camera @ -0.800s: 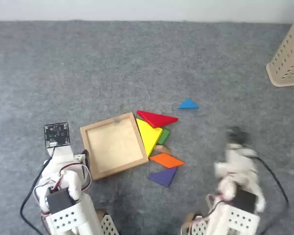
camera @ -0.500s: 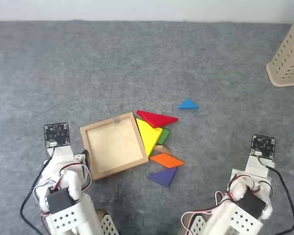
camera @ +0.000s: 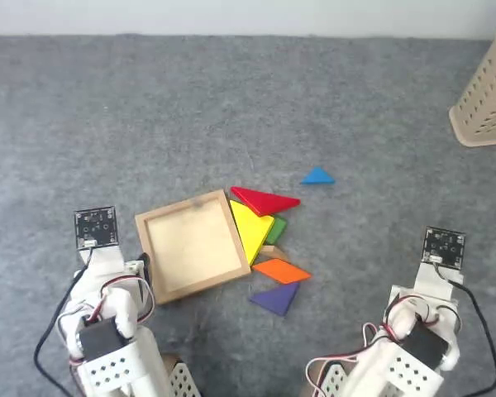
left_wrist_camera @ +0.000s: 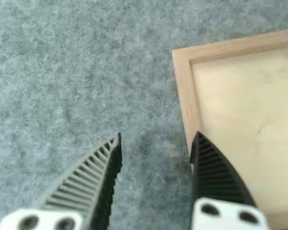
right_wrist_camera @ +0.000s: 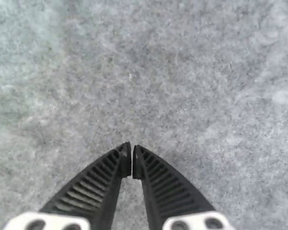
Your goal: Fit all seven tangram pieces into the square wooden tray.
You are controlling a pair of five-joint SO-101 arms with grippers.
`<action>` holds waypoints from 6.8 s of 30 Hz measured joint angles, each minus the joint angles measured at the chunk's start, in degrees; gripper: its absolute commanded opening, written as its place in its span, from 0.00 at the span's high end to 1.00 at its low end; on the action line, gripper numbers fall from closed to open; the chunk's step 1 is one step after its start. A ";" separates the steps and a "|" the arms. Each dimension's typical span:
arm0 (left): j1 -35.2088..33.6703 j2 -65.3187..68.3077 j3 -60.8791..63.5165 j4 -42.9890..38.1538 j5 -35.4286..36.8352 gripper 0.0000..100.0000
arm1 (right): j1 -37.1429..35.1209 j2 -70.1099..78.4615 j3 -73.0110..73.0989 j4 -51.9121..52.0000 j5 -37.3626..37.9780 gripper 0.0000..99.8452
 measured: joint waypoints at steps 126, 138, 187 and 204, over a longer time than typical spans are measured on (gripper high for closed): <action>0.00 0.00 0.00 0.00 0.00 0.77 | 0.00 0.00 0.00 0.00 0.00 0.99; 0.00 0.00 0.00 0.00 0.00 0.77 | 0.00 0.00 0.00 0.00 0.00 0.99; 0.00 0.00 0.00 0.00 0.00 0.77 | -20.22 0.09 -4.75 -21.71 0.00 0.91; 0.00 0.00 0.00 0.00 0.00 0.77 | -67.87 60.22 -50.81 -6.24 -6.77 0.82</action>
